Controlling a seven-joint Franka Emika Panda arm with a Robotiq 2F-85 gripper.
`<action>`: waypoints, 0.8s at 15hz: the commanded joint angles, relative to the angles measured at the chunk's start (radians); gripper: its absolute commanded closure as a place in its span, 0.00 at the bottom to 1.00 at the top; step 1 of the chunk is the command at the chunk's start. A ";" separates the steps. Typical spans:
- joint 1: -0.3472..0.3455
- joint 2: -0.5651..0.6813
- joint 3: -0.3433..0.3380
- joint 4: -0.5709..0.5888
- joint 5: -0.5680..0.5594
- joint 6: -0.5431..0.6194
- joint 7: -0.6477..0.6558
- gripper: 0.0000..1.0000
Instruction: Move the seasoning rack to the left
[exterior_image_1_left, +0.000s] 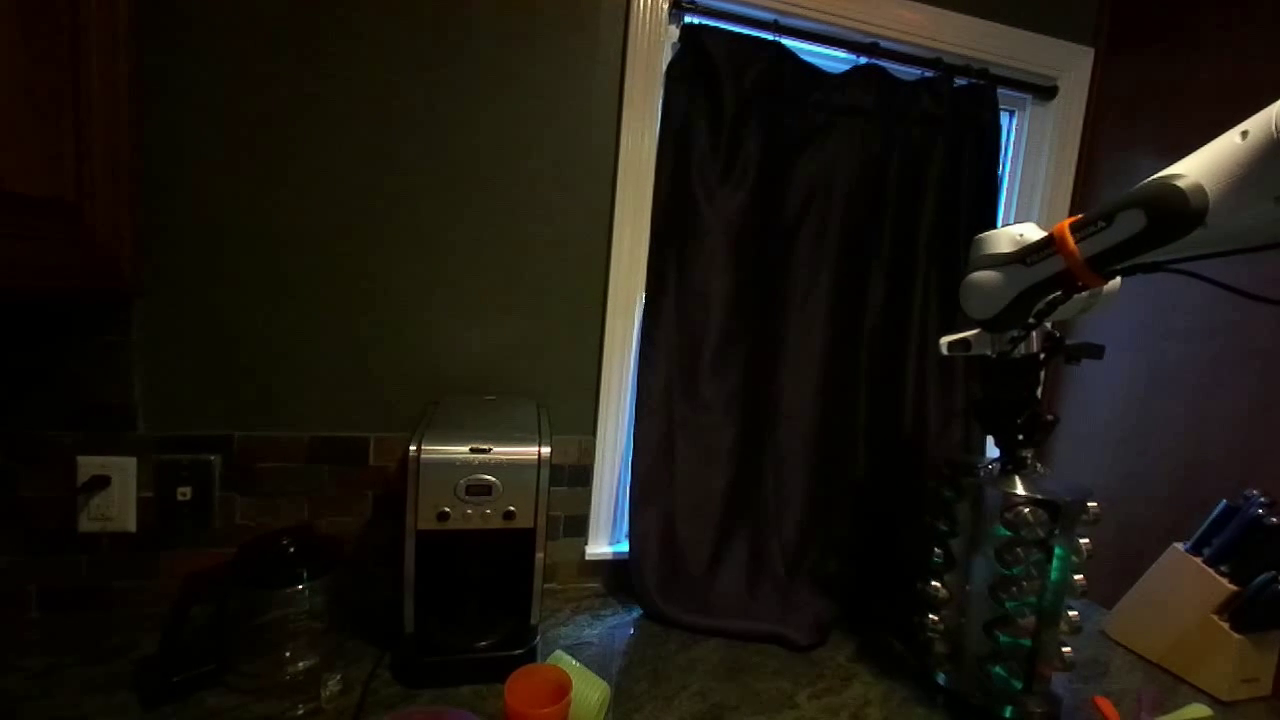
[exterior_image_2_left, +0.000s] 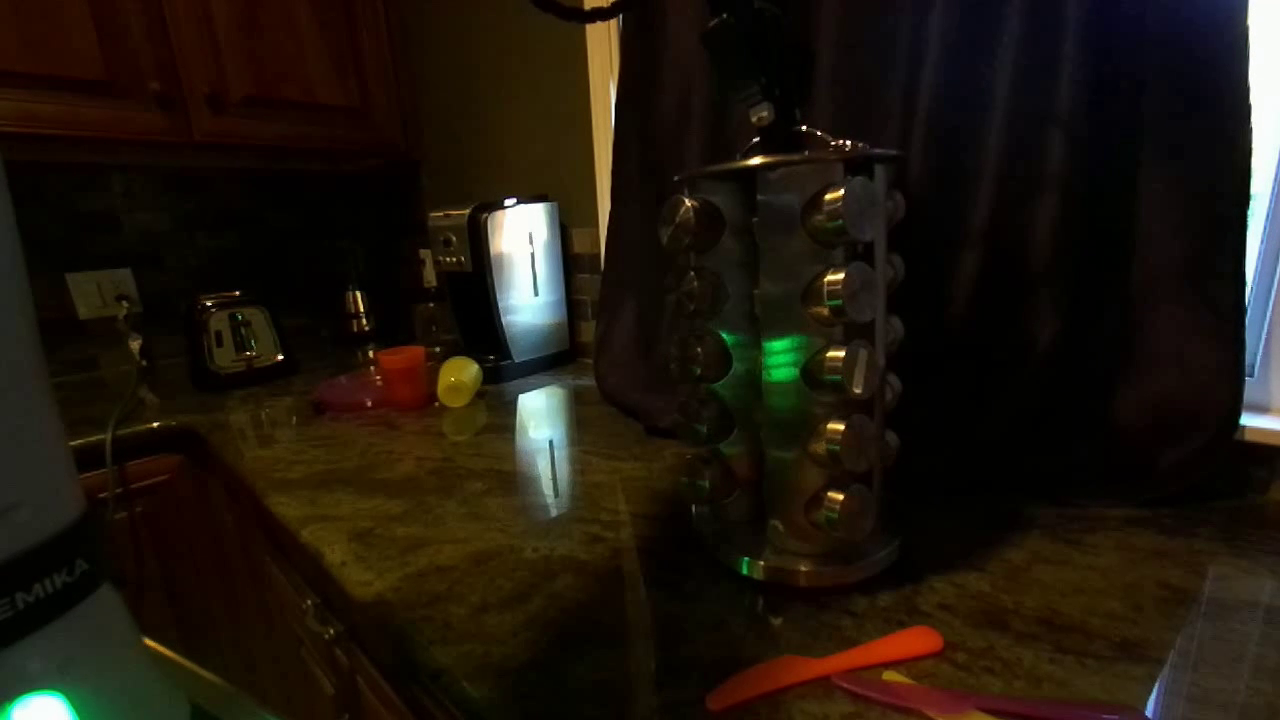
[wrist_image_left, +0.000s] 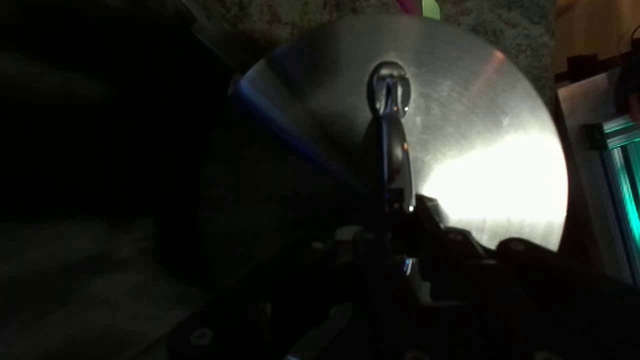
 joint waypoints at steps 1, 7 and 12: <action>-0.014 0.031 0.000 0.019 0.033 -0.065 -0.052 0.95; -0.023 0.050 0.006 0.032 0.051 -0.076 -0.020 0.95; -0.015 -0.019 0.048 0.002 0.042 -0.101 0.184 0.95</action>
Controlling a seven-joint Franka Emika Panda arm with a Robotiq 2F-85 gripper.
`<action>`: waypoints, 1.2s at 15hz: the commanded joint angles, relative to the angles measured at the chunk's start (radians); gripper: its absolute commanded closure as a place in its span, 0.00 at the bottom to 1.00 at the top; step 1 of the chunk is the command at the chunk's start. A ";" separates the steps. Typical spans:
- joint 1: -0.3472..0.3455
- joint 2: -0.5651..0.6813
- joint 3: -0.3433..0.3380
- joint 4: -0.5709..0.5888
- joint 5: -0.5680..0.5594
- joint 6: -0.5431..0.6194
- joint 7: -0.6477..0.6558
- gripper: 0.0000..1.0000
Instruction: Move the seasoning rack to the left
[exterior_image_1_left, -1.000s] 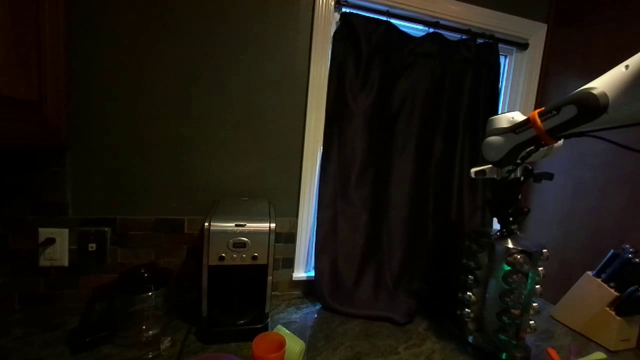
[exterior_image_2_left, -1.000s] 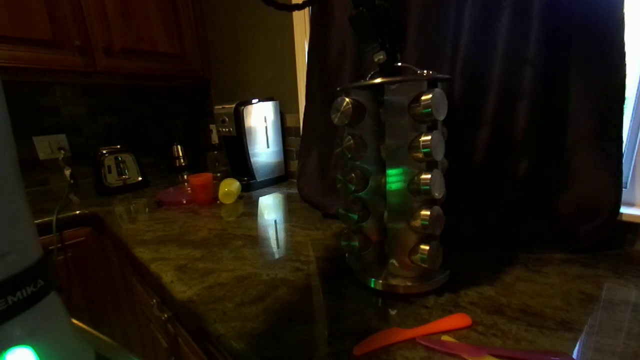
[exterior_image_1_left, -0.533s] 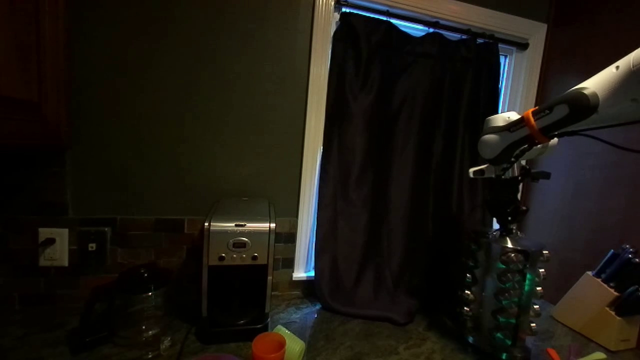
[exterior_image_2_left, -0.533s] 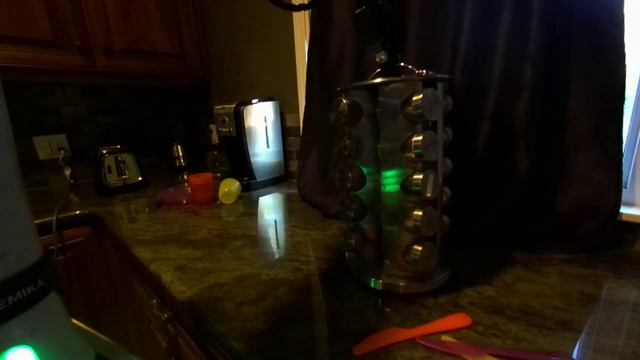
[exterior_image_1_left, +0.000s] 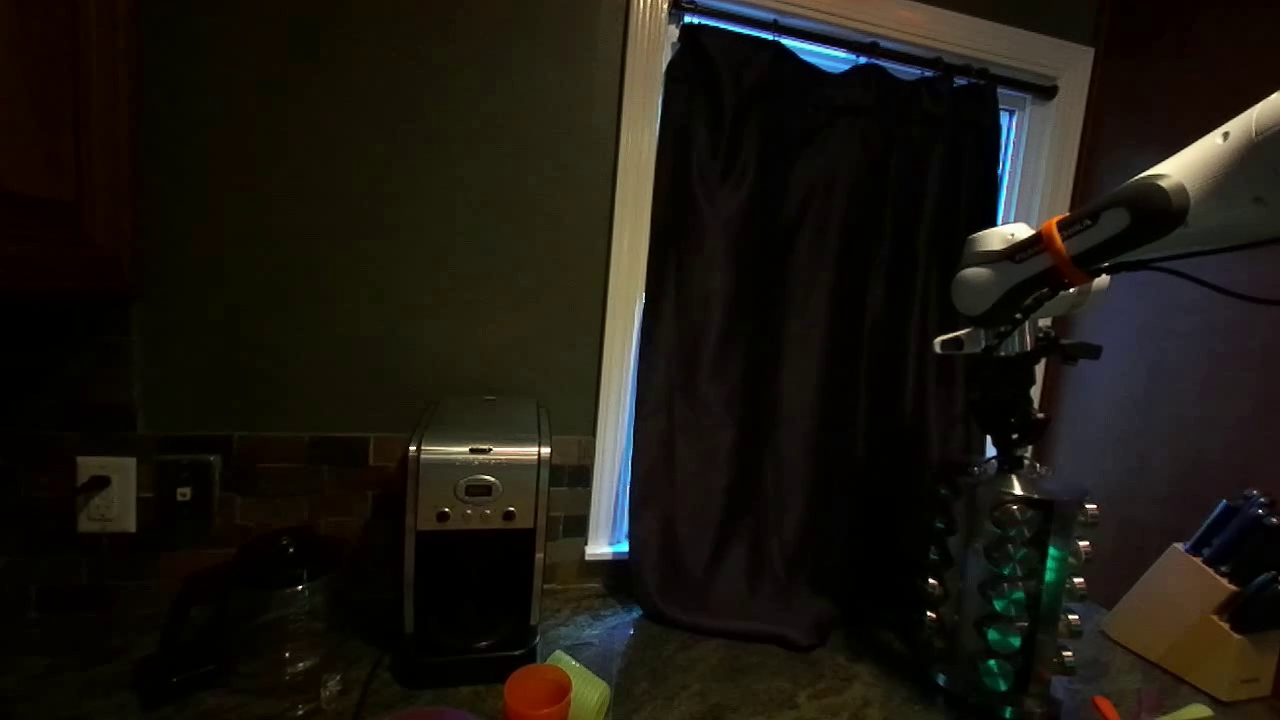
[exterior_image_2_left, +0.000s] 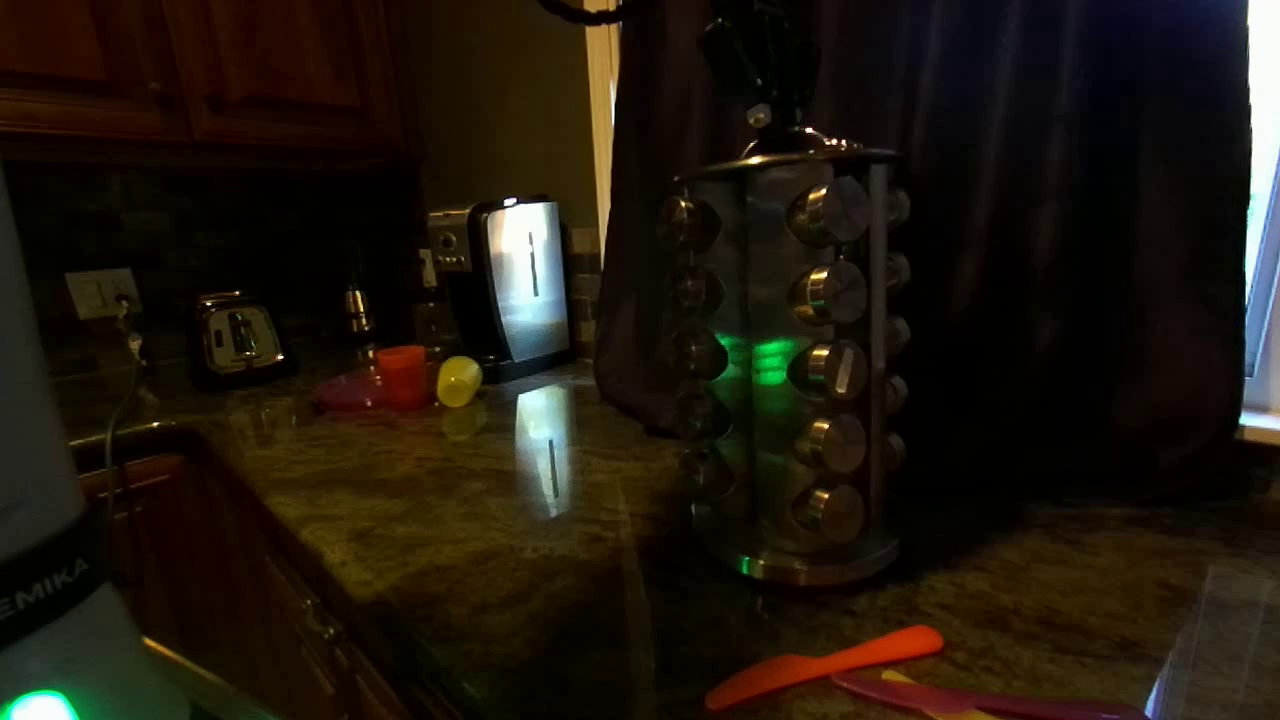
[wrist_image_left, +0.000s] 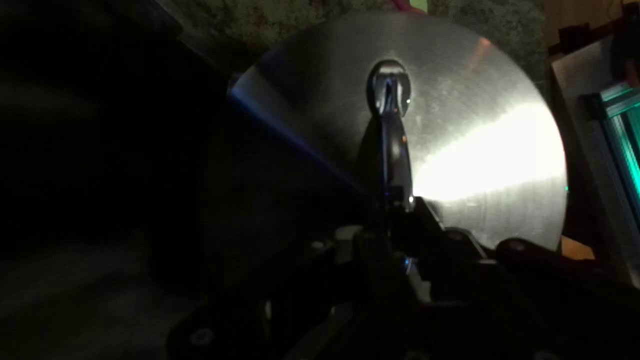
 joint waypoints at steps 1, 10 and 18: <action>0.001 -0.057 0.038 -0.035 0.021 -0.096 0.110 0.95; 0.040 -0.106 0.073 -0.057 0.114 -0.215 0.178 0.95; 0.046 -0.061 0.062 -0.006 0.227 -0.298 0.173 0.95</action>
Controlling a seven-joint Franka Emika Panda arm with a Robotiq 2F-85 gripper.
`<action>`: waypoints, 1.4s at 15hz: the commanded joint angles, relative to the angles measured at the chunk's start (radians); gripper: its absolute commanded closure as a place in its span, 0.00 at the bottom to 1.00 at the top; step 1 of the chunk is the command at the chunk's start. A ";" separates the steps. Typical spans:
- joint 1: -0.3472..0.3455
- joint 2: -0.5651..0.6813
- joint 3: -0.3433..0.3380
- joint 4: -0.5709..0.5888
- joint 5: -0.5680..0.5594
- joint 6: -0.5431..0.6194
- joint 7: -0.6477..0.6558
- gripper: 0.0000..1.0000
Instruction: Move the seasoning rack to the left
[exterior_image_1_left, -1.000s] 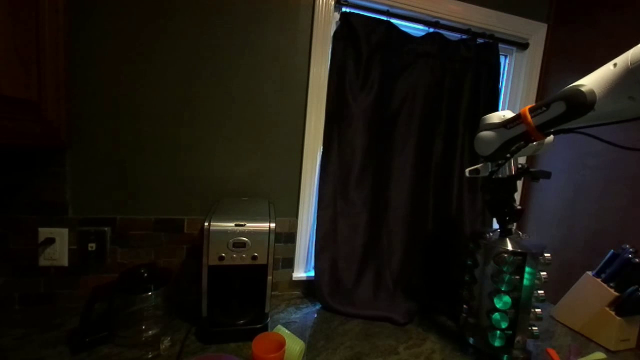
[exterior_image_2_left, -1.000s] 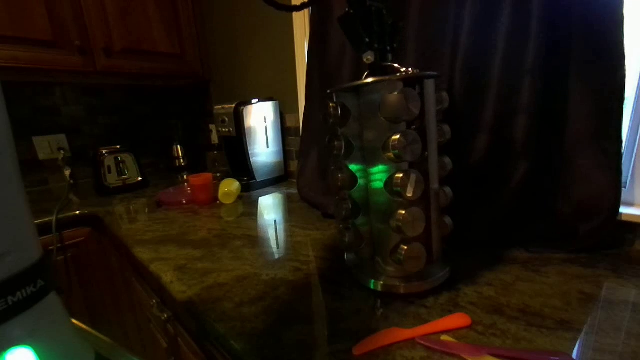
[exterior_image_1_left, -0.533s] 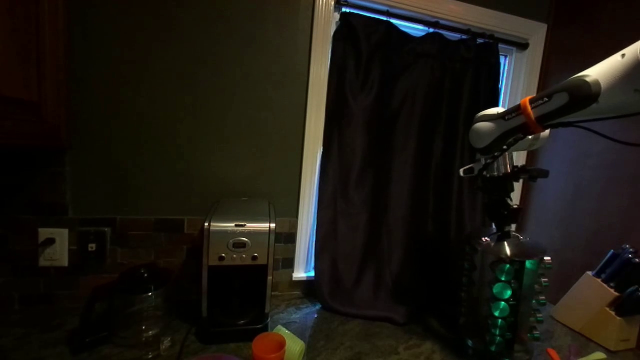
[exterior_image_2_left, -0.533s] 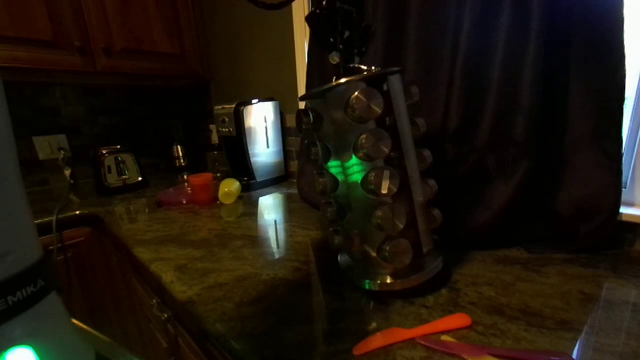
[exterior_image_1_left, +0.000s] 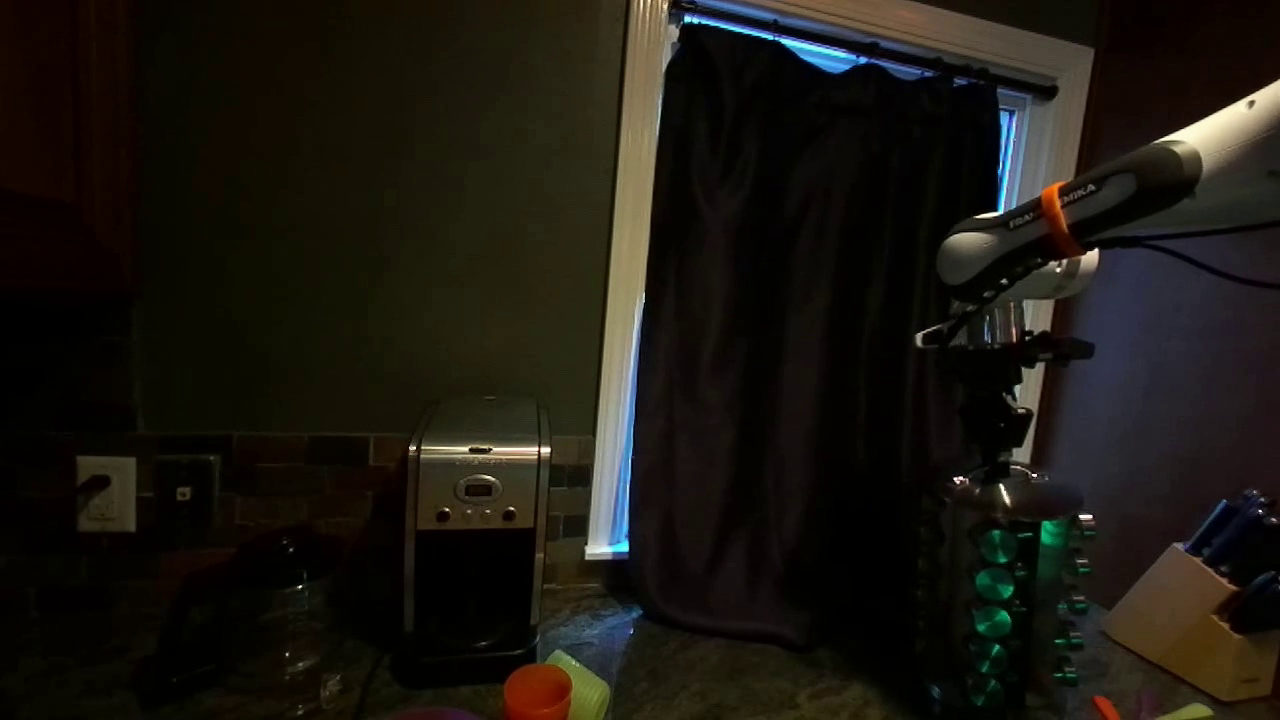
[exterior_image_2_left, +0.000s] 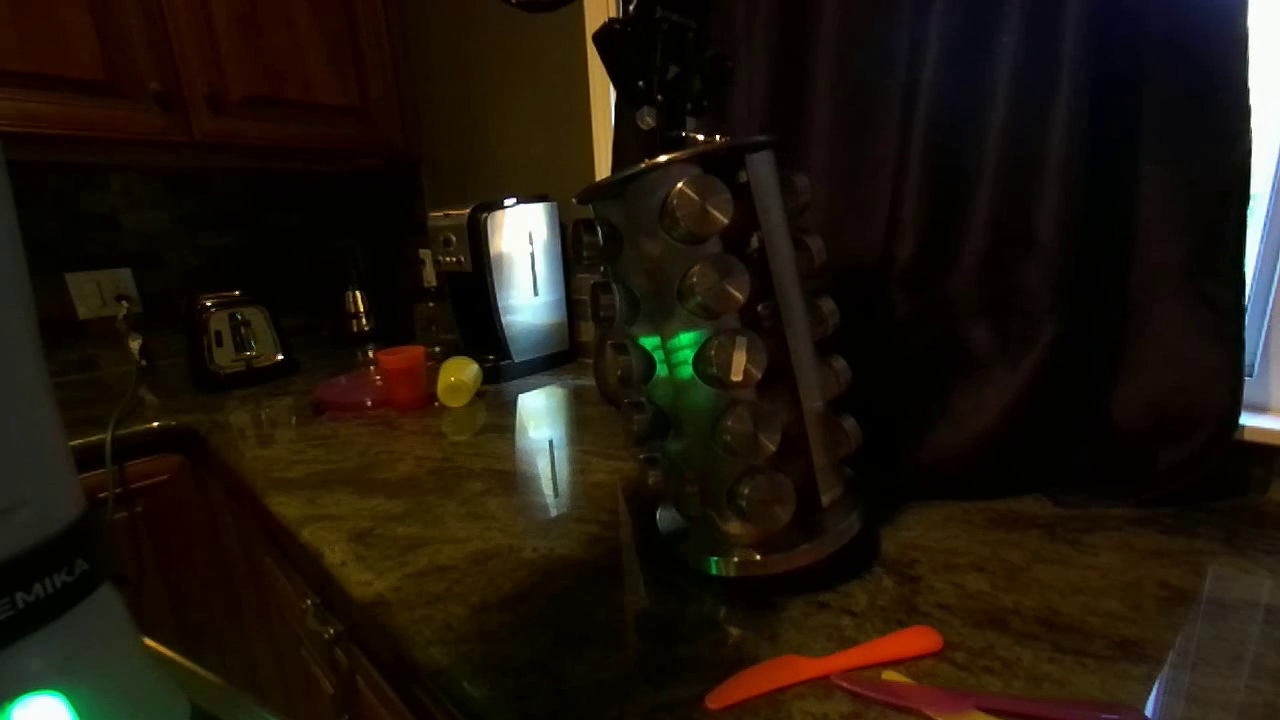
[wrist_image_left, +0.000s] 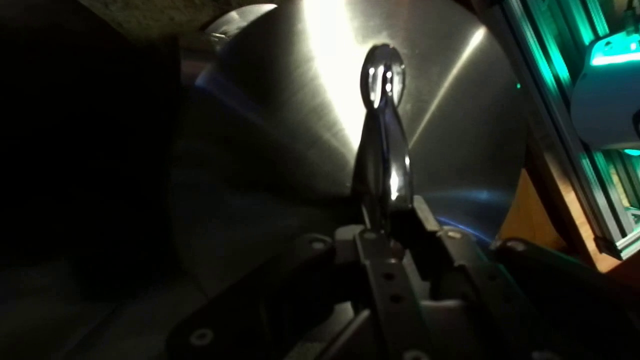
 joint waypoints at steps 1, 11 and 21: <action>0.018 0.010 -0.006 0.024 0.089 -0.112 0.013 0.95; 0.012 0.083 -0.011 0.094 0.272 -0.237 0.036 0.95; -0.008 0.177 -0.013 0.176 0.437 -0.353 0.077 0.95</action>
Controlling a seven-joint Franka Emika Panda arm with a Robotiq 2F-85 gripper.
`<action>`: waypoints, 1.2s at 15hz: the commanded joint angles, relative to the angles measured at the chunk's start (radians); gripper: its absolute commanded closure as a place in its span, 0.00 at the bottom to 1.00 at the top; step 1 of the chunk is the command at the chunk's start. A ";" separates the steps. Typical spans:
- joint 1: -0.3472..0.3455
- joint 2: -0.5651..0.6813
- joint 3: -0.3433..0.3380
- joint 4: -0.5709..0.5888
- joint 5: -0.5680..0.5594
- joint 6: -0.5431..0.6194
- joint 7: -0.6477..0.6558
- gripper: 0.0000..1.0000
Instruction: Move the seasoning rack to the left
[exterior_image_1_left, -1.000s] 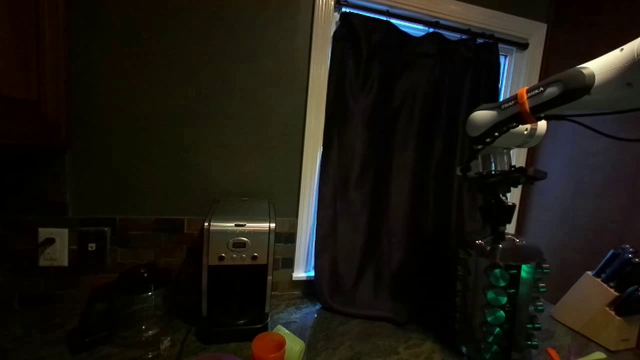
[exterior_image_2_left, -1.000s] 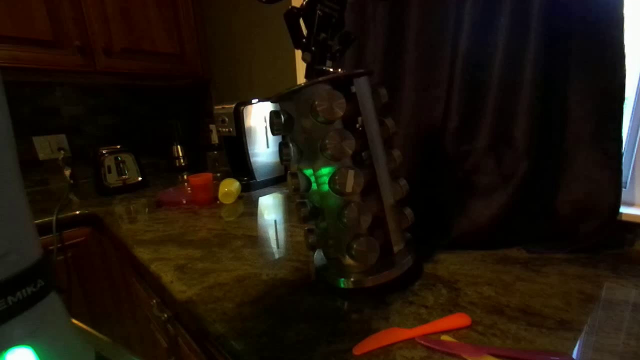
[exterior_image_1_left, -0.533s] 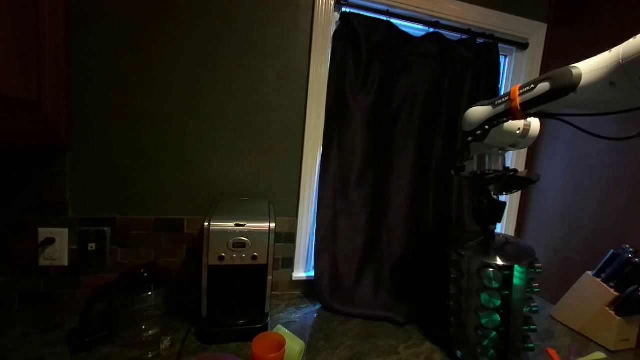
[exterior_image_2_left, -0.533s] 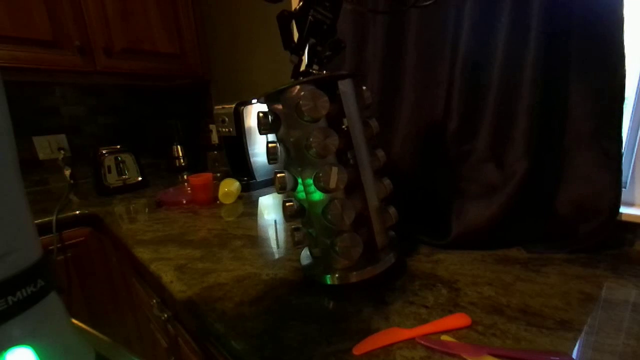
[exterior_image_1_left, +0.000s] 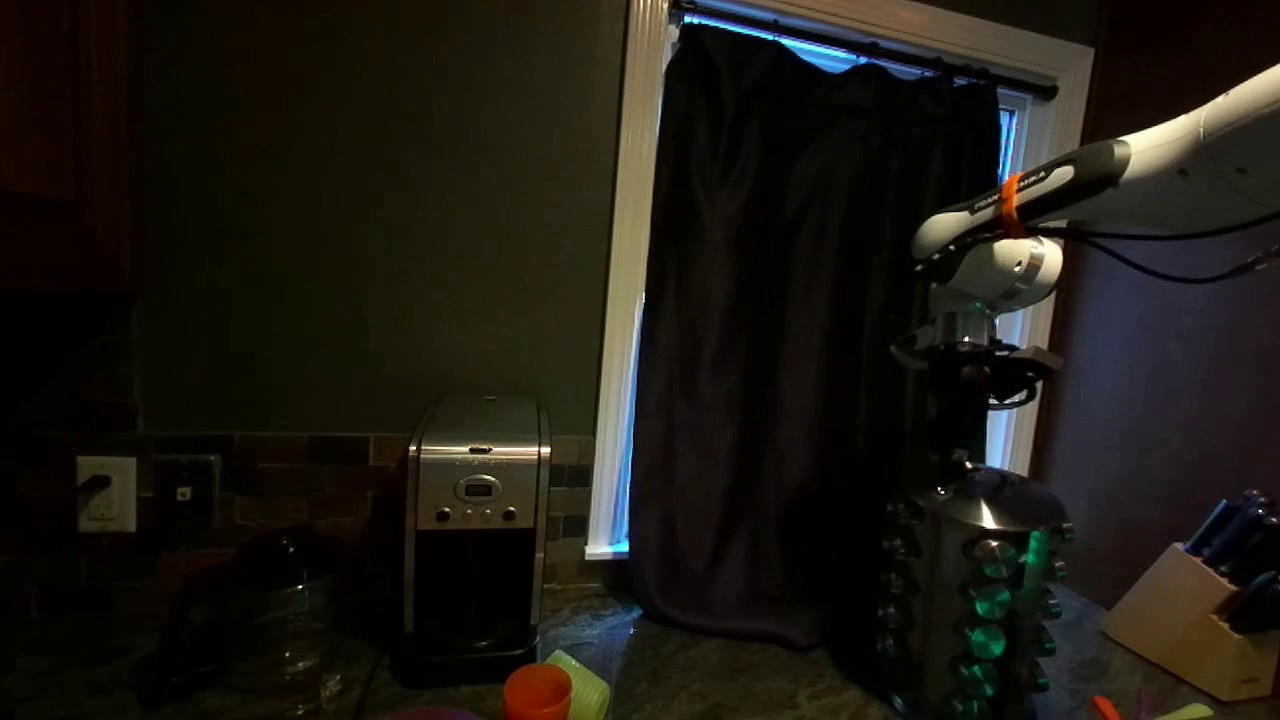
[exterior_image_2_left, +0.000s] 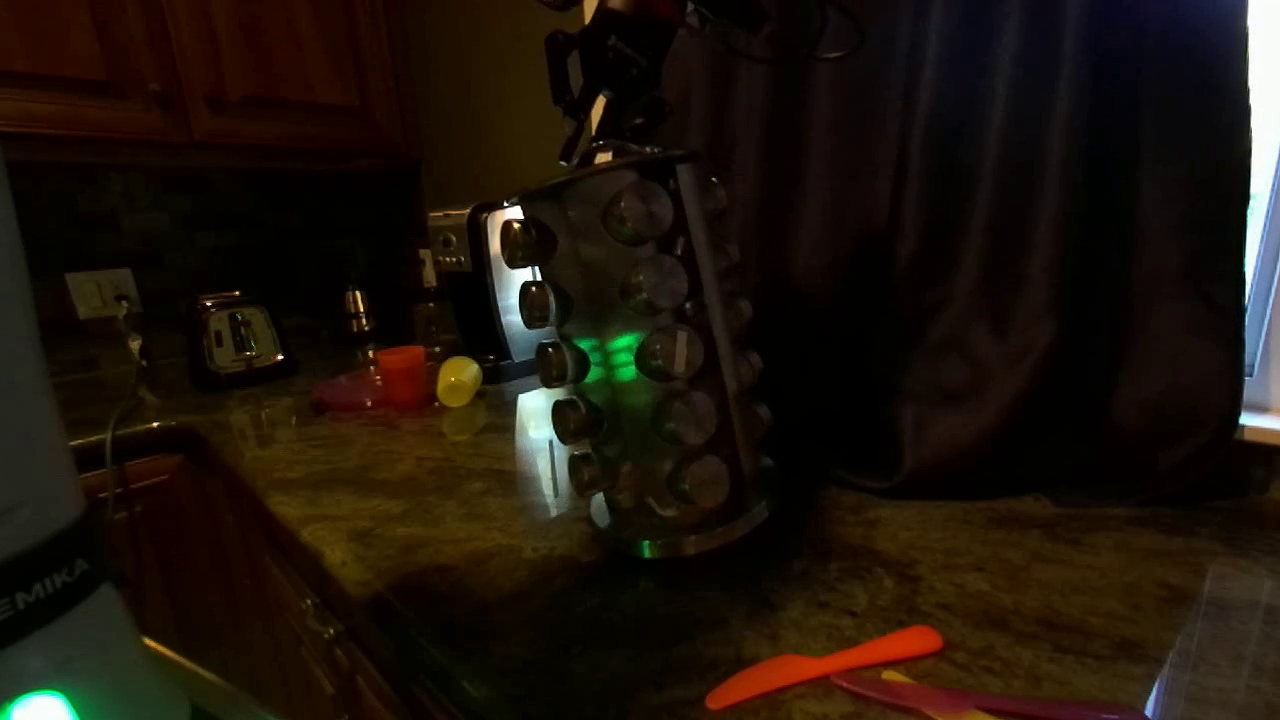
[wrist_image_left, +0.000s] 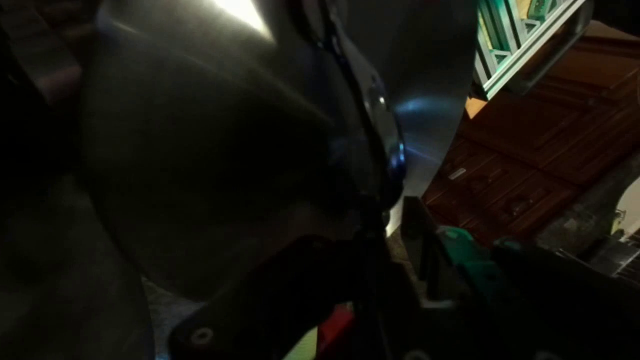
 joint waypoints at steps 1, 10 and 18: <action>-0.006 0.042 0.000 0.048 0.070 -0.096 0.034 0.95; -0.015 0.064 0.006 0.063 0.121 -0.074 0.065 0.95; -0.011 0.008 0.022 0.037 0.110 0.051 0.219 0.95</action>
